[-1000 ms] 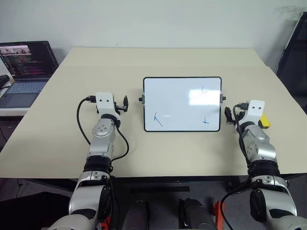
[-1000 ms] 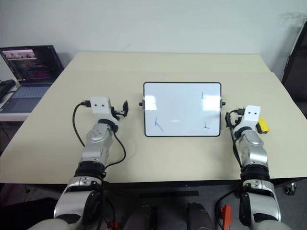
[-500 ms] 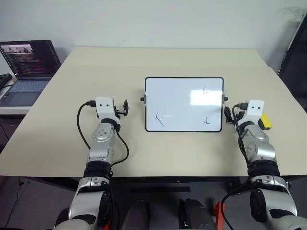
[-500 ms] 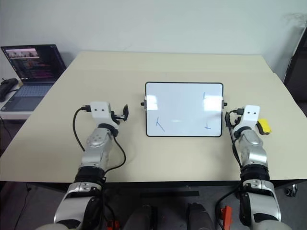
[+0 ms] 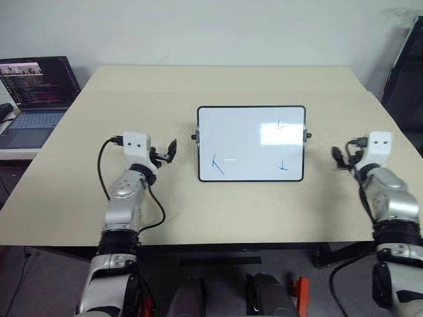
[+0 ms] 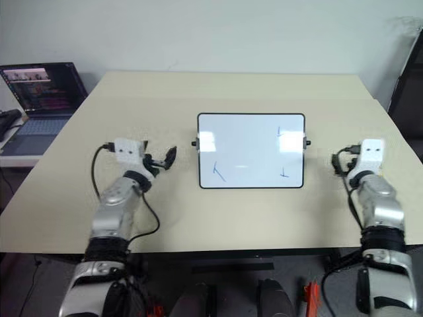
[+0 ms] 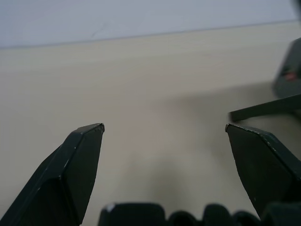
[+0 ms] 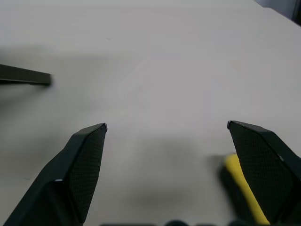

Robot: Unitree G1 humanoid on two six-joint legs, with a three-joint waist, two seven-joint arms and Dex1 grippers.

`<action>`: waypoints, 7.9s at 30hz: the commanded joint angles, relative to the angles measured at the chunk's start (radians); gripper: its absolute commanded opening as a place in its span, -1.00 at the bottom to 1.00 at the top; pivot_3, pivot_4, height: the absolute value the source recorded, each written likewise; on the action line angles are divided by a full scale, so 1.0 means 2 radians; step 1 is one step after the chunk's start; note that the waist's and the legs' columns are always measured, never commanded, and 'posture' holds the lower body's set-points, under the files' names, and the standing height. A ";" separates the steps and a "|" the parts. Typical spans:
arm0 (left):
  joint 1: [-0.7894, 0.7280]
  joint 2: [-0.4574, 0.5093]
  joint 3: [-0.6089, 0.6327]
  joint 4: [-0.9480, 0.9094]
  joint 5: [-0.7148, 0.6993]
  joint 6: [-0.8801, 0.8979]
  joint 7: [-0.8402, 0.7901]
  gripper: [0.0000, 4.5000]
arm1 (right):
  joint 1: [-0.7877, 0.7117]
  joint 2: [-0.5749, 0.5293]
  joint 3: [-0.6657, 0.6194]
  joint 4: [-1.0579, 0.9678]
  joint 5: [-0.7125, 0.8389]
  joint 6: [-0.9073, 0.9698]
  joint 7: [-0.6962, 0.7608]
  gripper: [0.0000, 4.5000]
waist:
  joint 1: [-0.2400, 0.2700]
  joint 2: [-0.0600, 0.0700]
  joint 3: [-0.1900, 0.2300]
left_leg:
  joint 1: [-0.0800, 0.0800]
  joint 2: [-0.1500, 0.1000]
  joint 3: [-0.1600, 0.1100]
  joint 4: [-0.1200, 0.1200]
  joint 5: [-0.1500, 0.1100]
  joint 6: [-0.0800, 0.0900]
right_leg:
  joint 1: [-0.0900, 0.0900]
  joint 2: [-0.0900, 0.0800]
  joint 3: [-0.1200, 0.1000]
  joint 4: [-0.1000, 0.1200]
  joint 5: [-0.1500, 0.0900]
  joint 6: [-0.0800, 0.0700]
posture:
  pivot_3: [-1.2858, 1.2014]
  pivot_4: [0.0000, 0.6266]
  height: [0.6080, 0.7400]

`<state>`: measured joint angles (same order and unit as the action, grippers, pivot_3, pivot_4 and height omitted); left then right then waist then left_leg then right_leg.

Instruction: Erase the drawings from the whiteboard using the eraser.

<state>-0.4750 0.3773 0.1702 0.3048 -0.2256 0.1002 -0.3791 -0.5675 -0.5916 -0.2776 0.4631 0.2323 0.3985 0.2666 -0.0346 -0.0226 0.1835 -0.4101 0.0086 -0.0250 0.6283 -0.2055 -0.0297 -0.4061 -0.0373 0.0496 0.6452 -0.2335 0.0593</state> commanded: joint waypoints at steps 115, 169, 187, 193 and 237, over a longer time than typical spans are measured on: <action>-0.051 -0.093 -0.246 -0.144 -0.040 0.194 -0.252 1.00 | -0.106 -0.069 -0.018 0.296 -0.009 -0.059 0.169 0.91 | -0.008 0.000 0.000 | 0.001 0.000 0.001 0.001 0.000 0.000 | 0.000 0.000 0.001 0.000 0.000 0.000 | 0.03 -0.52 1.00; -0.032 -0.111 -0.255 -0.149 -0.030 0.188 -0.247 1.00 | -0.281 -0.096 0.128 0.398 -0.156 0.098 0.229 0.91 | -0.010 0.000 0.000 | 0.001 0.000 0.001 0.001 0.000 0.000 | 0.000 0.000 0.002 0.000 0.000 0.000 | 0.03 -0.52 1.00; -0.033 -0.109 -0.256 -0.146 -0.030 0.188 -0.247 1.00 | -0.246 -0.083 0.113 0.351 -0.131 0.139 0.230 0.91 | -0.010 0.000 0.000 | 0.001 0.000 0.001 0.001 0.000 0.000 | 0.000 0.000 0.002 0.001 0.000 0.000 | 0.03 -0.52 1.00; -0.032 -0.107 -0.257 -0.148 -0.029 0.189 -0.248 1.00 | -0.223 -0.099 0.057 0.322 -0.095 0.104 0.186 0.91 | -0.009 0.000 0.000 | 0.001 0.000 0.001 0.001 0.000 0.000 | 0.000 0.000 0.002 0.000 0.000 0.000 | 0.03 -0.52 1.00; -0.026 -0.101 -0.259 -0.157 -0.024 0.196 -0.258 1.00 | -0.037 -0.067 -0.027 0.176 0.008 -0.022 0.202 0.91 | -0.009 0.000 0.000 | 0.001 0.000 0.001 0.001 0.000 0.000 | 0.001 0.000 0.002 0.001 -0.001 0.002 | 0.03 -0.52 1.00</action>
<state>-0.5278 0.1743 -0.3474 0.0418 -0.2674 0.4952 -0.8958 -0.6547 -0.7232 -0.2919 0.8605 0.2219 0.4095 0.6827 -0.0532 -0.0217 0.1835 -0.4078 0.0077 -0.0224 0.6296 -0.2054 -0.0297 -0.4050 -0.0365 0.0545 0.6465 -0.2354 0.0627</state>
